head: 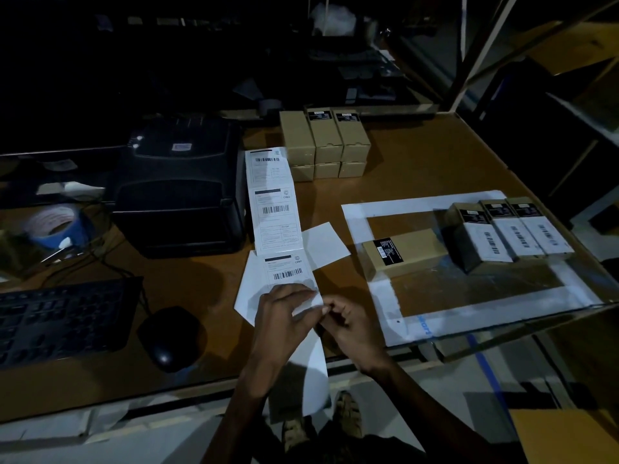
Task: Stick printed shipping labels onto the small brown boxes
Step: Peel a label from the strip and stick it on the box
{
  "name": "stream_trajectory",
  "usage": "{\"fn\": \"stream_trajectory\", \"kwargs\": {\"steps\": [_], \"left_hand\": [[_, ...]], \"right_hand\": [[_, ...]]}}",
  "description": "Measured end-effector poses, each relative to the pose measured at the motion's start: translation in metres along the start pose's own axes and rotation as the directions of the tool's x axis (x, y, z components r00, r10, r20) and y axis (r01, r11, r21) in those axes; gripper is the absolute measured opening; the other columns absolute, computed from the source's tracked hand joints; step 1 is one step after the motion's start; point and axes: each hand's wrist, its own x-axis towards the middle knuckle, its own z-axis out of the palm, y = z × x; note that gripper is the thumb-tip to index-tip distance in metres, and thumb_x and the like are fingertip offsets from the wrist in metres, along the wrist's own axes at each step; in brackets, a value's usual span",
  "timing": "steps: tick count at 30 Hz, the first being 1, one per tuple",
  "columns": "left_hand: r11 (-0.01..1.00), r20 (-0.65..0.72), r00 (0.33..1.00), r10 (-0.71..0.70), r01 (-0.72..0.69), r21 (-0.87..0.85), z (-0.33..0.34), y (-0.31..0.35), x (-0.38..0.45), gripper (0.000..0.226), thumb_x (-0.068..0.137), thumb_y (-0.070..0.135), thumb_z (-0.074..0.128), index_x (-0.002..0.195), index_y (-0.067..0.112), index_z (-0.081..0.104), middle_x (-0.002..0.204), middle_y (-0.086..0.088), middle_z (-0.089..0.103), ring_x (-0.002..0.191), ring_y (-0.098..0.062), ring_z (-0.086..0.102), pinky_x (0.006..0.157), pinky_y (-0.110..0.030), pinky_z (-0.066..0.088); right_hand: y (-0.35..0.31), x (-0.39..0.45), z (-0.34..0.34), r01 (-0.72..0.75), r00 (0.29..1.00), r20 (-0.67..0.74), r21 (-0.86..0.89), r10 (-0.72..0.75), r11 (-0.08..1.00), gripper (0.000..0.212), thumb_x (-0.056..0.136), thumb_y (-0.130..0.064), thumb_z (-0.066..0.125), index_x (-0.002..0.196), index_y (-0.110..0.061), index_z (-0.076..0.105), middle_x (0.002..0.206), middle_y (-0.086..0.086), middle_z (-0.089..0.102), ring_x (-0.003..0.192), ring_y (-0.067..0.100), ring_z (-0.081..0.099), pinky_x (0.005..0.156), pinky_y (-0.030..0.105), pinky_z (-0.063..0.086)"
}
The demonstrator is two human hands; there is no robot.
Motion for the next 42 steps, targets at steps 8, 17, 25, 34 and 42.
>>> {"fn": "stream_trajectory", "kwargs": {"steps": [8,17,25,34,42], "left_hand": [[0.964,0.028,0.989,0.143,-0.146,0.221,-0.006,0.003,0.003,0.023,0.074,0.016,0.086,0.095,0.017,0.079,0.099,0.002,0.075,0.093,-0.019,0.068,0.083,-0.035,0.05],[0.994,0.088,0.993,0.081,-0.087,0.069,-0.012,0.004,0.007,0.018,0.077,0.017,0.083,0.093,0.011,0.081,0.097,-0.001,0.076,0.086,-0.017,0.07,0.08,-0.033,0.058],[0.984,0.165,0.978,0.128,-0.146,0.105,-0.013,0.0,0.01,0.012,0.083,0.018,0.075,0.092,0.014,0.081,0.096,0.001,0.076,0.082,-0.015,0.069,0.078,-0.03,0.057],[0.997,0.156,0.987,0.026,-0.036,0.061,-0.013,-0.002,0.015,0.018,0.091,0.028,0.067,0.097,0.015,0.079,0.1,-0.001,0.076,0.087,-0.012,0.069,0.086,-0.027,0.056],[0.986,-0.066,0.99,-0.121,0.128,0.109,-0.034,0.01,0.037,0.016,0.094,0.024,0.066,0.096,0.012,0.077,0.104,-0.003,0.075,0.082,-0.008,0.063,0.069,-0.004,0.034]], "right_hand": [[0.002,0.0,0.004,0.032,0.999,0.008,-0.02,-0.031,0.999,0.018,0.099,-0.005,0.059,0.111,-0.009,0.071,0.101,0.006,0.074,0.091,0.031,0.067,0.078,0.034,0.056],[0.003,0.0,0.002,0.045,0.999,0.032,-0.039,-0.044,0.998,0.016,0.101,-0.008,0.058,0.11,-0.006,0.071,0.1,0.009,0.073,0.087,0.031,0.068,0.077,0.029,0.058],[0.004,0.0,0.001,0.044,0.998,0.037,-0.078,-0.041,0.996,0.015,0.101,-0.01,0.058,0.104,-0.011,0.072,0.098,0.002,0.074,0.09,0.02,0.069,0.078,0.023,0.056],[0.004,0.005,-0.003,-0.026,0.999,0.032,-0.169,0.032,0.985,0.016,0.096,-0.003,0.062,0.109,-0.009,0.069,0.099,0.003,0.075,0.09,0.012,0.071,0.081,0.018,0.054],[-0.003,0.008,-0.006,-0.063,0.998,-0.012,-0.145,0.062,0.987,0.019,0.095,-0.027,0.068,0.109,-0.014,0.067,0.1,-0.004,0.074,0.09,0.008,0.071,0.072,0.021,0.057]]}}
